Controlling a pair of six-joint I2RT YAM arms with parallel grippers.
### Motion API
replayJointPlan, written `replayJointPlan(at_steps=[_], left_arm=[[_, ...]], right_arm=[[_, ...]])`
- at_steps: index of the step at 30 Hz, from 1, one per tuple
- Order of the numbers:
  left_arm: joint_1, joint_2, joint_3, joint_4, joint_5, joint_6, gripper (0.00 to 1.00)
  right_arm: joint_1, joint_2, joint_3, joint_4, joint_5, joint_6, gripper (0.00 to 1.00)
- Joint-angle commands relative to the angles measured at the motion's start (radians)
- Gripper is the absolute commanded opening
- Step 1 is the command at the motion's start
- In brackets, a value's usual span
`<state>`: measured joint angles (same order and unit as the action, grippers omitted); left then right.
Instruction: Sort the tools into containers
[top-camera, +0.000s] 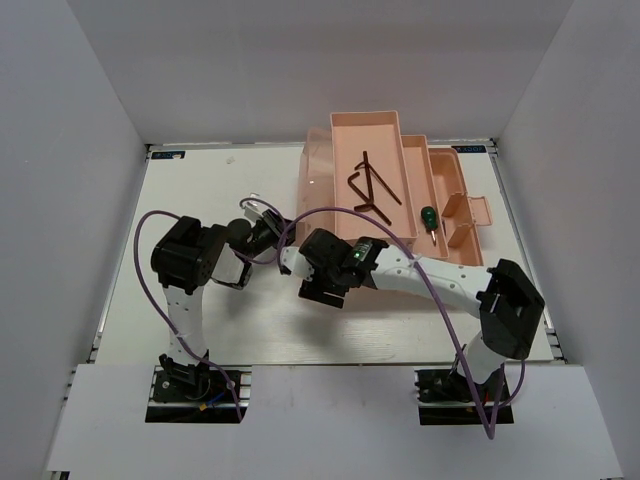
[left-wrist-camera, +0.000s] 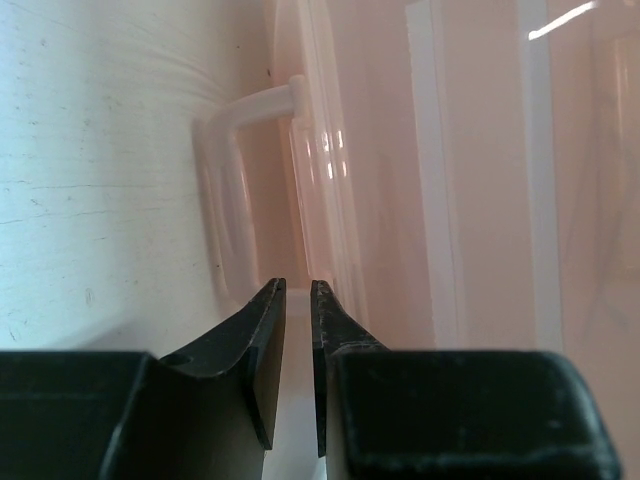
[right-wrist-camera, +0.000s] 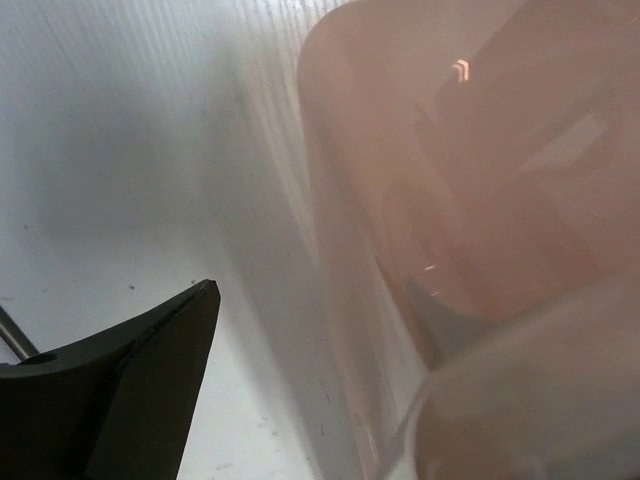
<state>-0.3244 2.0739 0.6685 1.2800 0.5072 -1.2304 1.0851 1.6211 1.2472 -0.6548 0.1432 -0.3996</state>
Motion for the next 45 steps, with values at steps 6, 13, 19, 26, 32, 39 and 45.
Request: replayJointPlan(at_steps=[6,13,19,26,32,39,45], left_arm=[[-0.024,-0.006,0.037,0.360,0.025,-0.001,0.27],[-0.024,0.014,0.057,0.351,0.025,-0.001,0.27],[-0.024,0.005,0.057,0.320,0.025,0.009,0.27],[-0.024,-0.005,0.066,0.302,0.025,0.009,0.26],[-0.024,-0.023,0.066,0.280,0.025,0.028,0.26],[-0.024,-0.043,0.085,0.271,0.034,0.028,0.26],[-0.024,-0.075,0.094,0.251,0.044,0.028,0.26]], right_arm=[[0.070,-0.059,0.044,0.032,0.078,0.035,0.75],[0.113,-0.124,0.112,-0.022,0.107,0.016,0.75],[0.125,-0.180,0.227,-0.116,0.002,-0.013,0.75],[0.110,-0.254,0.426,-0.187,-0.098,-0.061,0.56],[0.062,-0.311,0.421,0.195,0.361,-0.219,0.00],[-0.326,-0.392,0.147,0.581,0.692,-0.511,0.00],[-0.675,-0.399,-0.018,0.423,0.575,-0.273,0.00]])
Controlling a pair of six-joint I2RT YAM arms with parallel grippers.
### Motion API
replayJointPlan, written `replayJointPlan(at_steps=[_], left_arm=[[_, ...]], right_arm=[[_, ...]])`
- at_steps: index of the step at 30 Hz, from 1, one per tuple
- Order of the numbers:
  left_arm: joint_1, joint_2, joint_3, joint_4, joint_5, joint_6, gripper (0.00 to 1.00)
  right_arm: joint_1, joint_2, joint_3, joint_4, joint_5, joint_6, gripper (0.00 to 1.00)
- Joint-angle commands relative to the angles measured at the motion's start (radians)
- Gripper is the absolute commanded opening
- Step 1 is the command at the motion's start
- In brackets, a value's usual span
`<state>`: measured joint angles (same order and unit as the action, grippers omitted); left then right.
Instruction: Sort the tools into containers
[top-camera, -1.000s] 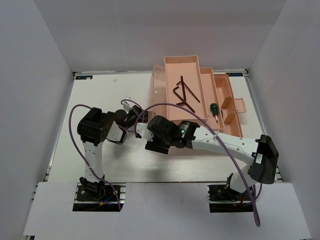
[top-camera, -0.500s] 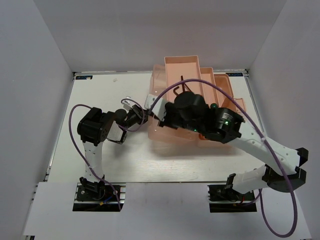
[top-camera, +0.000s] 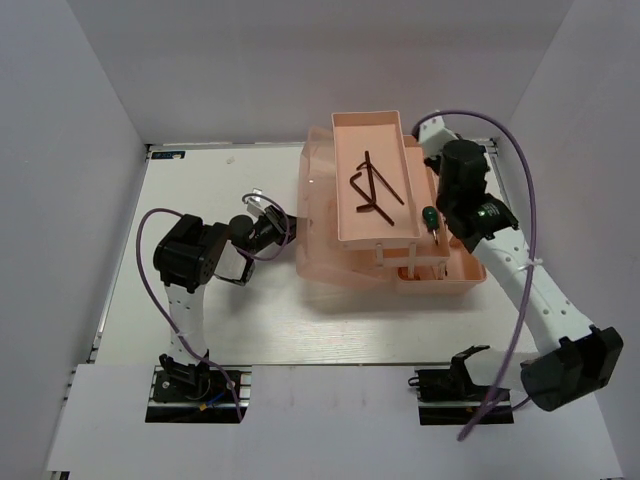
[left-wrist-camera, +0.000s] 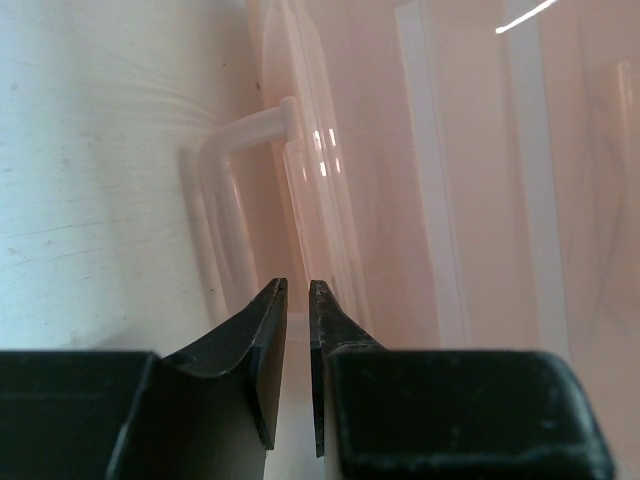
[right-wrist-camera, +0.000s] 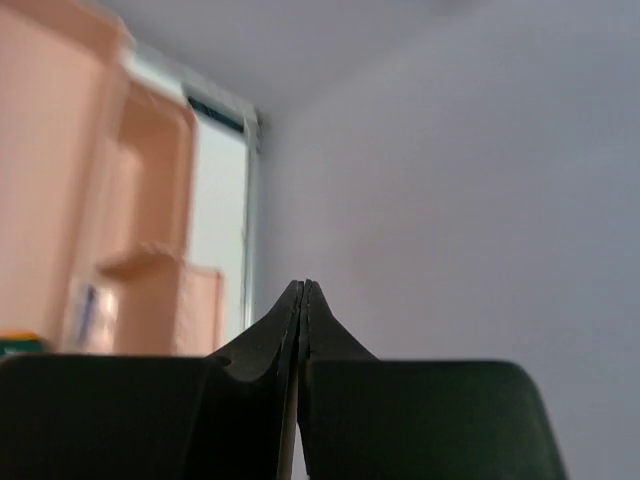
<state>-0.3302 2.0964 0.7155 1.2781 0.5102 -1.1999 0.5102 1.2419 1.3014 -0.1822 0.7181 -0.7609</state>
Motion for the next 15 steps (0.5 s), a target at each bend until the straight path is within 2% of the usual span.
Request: replayJointPlan(at_steps=[1,3,4,5,7,8,12,15], left_arm=[[-0.018,-0.098,0.047,0.253,0.040,-0.003,0.26],[-0.018,-0.121,0.047,0.253,0.050,-0.003,0.26],[-0.018,-0.121,0.047,0.244,0.050,-0.003,0.26],[-0.018,-0.130,0.047,0.244,0.059,-0.003,0.26],[-0.018,-0.139,0.067,0.233,0.059,-0.003,0.26],[-0.018,-0.139,0.067,0.224,0.068,-0.003,0.26],[-0.018,-0.148,0.101,0.211,0.088,-0.003,0.26],[-0.018,-0.170,0.122,0.178,0.099,-0.003,0.26]], right_arm=[[-0.215,-0.010,-0.102,-0.077,-0.038,0.148,0.00],[-0.292,0.024,-0.125,-0.126,-0.110,0.225,0.00],[-0.403,0.031,-0.120,-0.170,-0.159,0.273,0.00],[-0.438,0.072,-0.116,-0.203,-0.249,0.300,0.00],[-0.537,0.102,-0.111,-0.281,-0.320,0.368,0.00],[-0.576,0.163,-0.111,-0.318,-0.418,0.386,0.00],[-0.670,0.266,-0.113,-0.344,-0.517,0.414,0.00],[-0.731,0.347,-0.061,-0.420,-0.685,0.431,0.00]])
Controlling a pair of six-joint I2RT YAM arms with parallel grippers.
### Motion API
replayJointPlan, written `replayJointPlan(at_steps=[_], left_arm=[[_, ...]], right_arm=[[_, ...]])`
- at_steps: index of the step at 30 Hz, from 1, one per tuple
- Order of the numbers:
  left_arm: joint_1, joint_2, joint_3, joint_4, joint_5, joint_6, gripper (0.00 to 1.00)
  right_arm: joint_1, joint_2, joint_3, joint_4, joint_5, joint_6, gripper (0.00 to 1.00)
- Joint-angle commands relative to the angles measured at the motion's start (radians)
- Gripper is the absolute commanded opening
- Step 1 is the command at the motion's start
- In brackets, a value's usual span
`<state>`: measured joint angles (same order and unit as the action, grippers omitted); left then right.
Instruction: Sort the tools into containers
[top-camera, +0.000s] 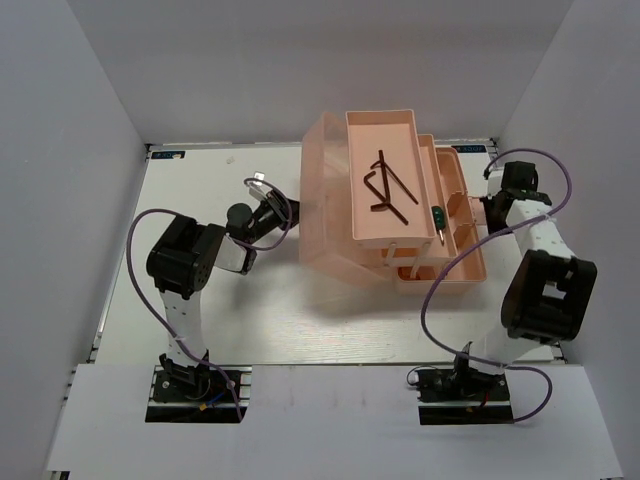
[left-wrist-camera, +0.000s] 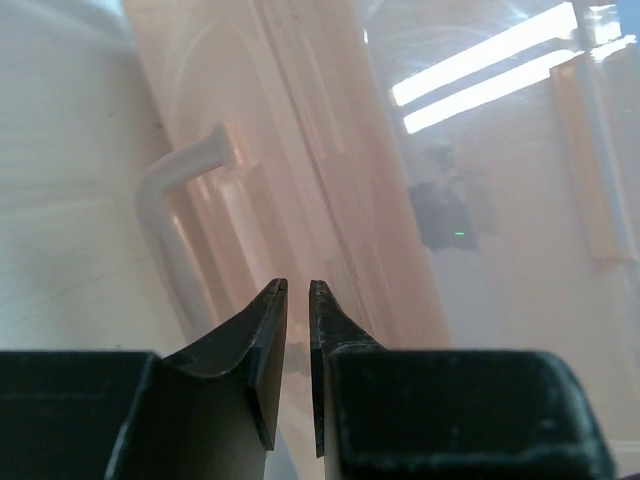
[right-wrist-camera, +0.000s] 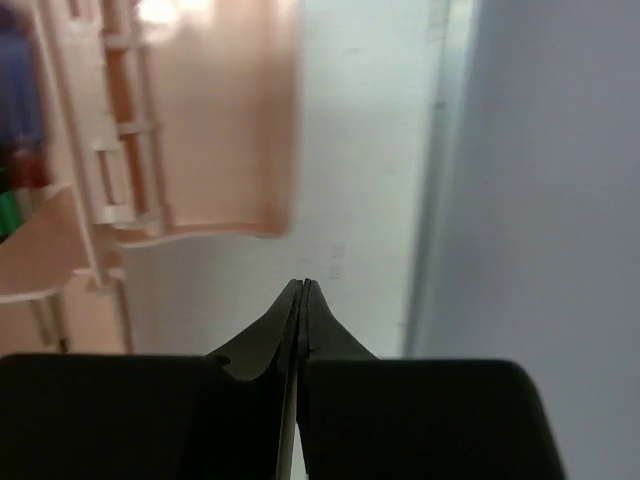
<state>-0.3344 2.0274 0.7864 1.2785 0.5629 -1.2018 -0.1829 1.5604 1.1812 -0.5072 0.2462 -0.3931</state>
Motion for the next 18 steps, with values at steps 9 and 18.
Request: replayJointPlan(at_steps=[9,18], left_arm=[[-0.055,-0.088,0.233,0.049,0.109,-0.001,0.25],[-0.196,0.068,0.647,-0.152,0.230,-0.012,0.25]], right_arm=[[-0.095,0.262,0.210,-0.203,-0.749,0.117,0.00],[-0.095,0.319,0.290,-0.240,-0.887,0.169,0.00]])
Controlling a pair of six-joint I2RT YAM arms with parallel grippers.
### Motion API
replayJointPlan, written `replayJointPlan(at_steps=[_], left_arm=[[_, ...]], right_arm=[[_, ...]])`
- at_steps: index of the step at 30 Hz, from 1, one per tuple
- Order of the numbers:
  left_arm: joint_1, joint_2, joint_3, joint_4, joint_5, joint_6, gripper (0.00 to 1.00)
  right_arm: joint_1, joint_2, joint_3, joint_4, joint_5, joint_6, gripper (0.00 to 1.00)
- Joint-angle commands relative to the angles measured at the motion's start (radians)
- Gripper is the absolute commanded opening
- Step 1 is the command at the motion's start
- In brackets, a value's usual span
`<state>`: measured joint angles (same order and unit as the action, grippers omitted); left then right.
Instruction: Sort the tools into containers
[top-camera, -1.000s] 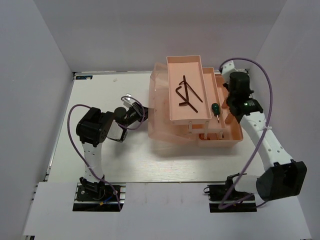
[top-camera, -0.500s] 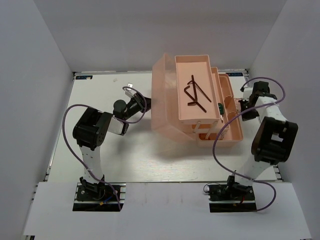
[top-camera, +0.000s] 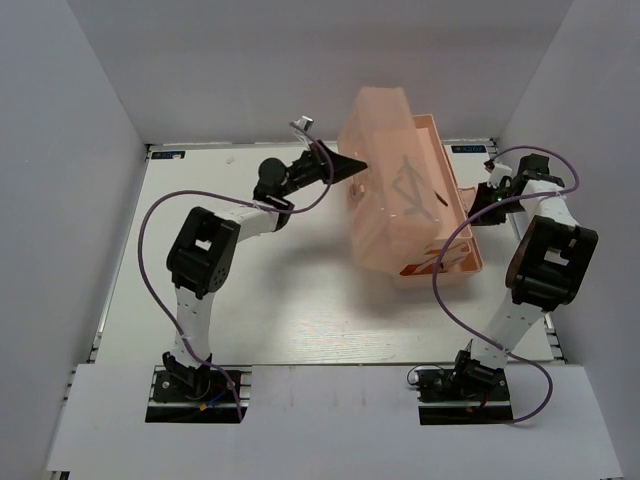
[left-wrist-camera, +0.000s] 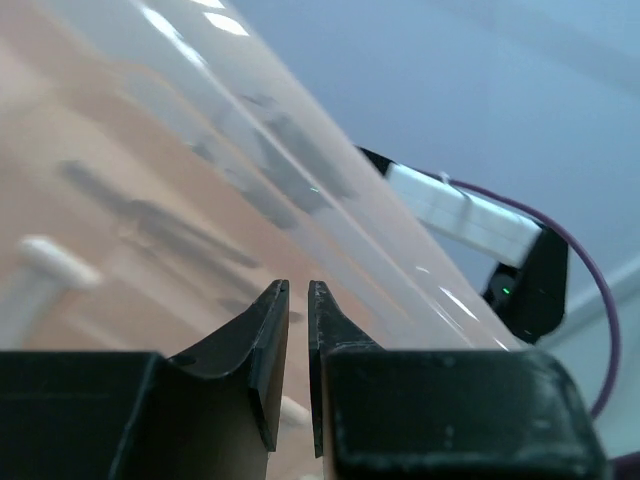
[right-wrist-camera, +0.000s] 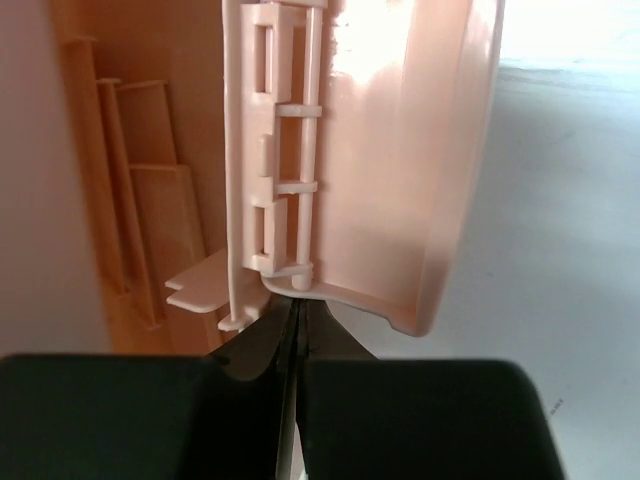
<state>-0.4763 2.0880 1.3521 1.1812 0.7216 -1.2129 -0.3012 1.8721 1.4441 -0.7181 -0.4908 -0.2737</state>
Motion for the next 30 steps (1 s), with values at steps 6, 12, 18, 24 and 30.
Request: replayJointPlan(at_steps=[6,12,18,24,30], left_arm=[[-0.088,-0.012,0.162,-0.092,0.081,0.000,0.25],[-0.088,-0.163,0.151,-0.169,0.072,0.078,0.26],[-0.048,-0.477,-0.138,-0.531,-0.057,0.427,0.28],[-0.048,-0.670,-0.438,-0.843,-0.319,0.683,0.42],[-0.058,-0.629,-0.511,-0.957,-0.407,0.753,0.49]], right_arm=[[0.016,-0.027,-0.031,0.023,-0.131,0.074,0.00],[0.002,-0.028,-0.040,0.045,-0.134,0.106,0.00],[0.005,-0.040,-0.036,0.045,-0.130,0.110,0.00],[0.007,-0.060,-0.040,0.069,0.024,0.119,0.24],[0.062,-0.062,-0.004,0.008,0.051,-0.036,0.50]])
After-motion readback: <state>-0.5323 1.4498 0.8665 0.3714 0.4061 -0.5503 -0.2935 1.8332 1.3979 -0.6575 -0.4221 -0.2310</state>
